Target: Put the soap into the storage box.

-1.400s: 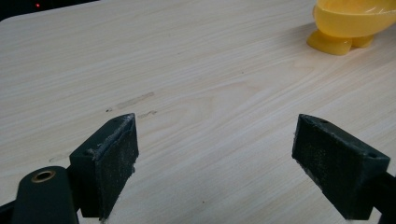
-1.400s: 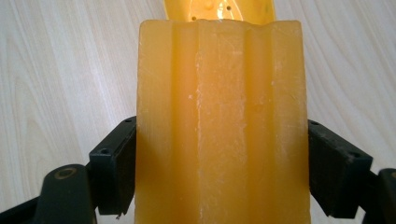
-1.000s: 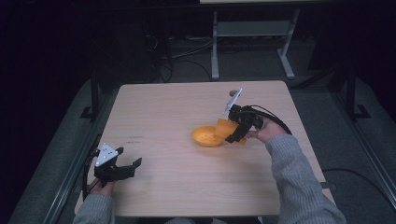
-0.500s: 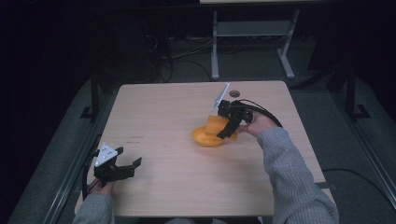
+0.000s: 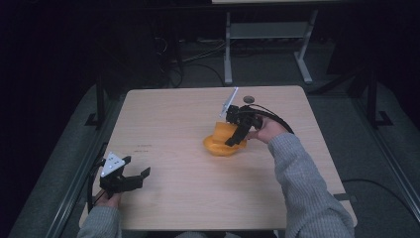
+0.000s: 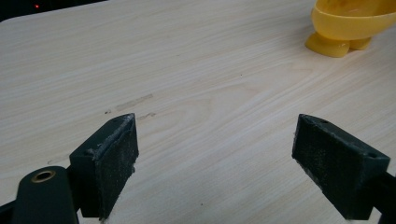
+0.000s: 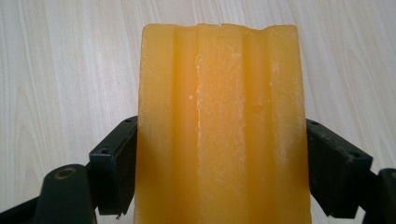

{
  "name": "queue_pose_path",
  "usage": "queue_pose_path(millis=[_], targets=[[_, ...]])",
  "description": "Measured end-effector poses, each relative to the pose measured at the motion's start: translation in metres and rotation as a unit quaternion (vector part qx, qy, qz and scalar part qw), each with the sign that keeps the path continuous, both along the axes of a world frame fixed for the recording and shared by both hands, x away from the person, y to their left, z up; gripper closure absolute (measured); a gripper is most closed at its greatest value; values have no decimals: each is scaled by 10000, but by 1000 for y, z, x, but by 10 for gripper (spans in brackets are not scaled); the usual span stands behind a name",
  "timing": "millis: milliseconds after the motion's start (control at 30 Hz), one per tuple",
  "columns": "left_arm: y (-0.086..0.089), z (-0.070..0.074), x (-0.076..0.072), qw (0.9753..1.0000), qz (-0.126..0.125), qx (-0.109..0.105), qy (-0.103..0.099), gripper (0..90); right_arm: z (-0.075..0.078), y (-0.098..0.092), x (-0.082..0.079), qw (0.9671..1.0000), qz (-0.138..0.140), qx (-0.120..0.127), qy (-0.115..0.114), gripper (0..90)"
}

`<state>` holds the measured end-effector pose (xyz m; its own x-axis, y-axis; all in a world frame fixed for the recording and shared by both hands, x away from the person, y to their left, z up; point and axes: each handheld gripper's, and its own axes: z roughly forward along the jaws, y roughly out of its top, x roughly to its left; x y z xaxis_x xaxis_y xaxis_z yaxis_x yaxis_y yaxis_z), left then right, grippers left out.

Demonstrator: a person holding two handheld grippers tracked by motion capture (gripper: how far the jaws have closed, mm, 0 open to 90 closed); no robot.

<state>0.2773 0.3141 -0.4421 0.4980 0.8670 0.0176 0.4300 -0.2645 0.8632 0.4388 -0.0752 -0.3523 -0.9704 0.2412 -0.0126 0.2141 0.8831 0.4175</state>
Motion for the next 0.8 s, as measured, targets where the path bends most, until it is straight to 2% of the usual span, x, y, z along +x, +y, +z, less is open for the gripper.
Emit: queue_pose_path(millis=[433,633,800], targets=[[1,0,0,10000,7,-16,9,136,-10,14,7,9998,147,-77,112,210],[1,-1,0,10000,6,-33,2,136,-10,24,8,9995,262,-171,71,209],[2,-1,1,10000,18,-55,15,136,-15,30,11,9992,324,-199,103,209]])
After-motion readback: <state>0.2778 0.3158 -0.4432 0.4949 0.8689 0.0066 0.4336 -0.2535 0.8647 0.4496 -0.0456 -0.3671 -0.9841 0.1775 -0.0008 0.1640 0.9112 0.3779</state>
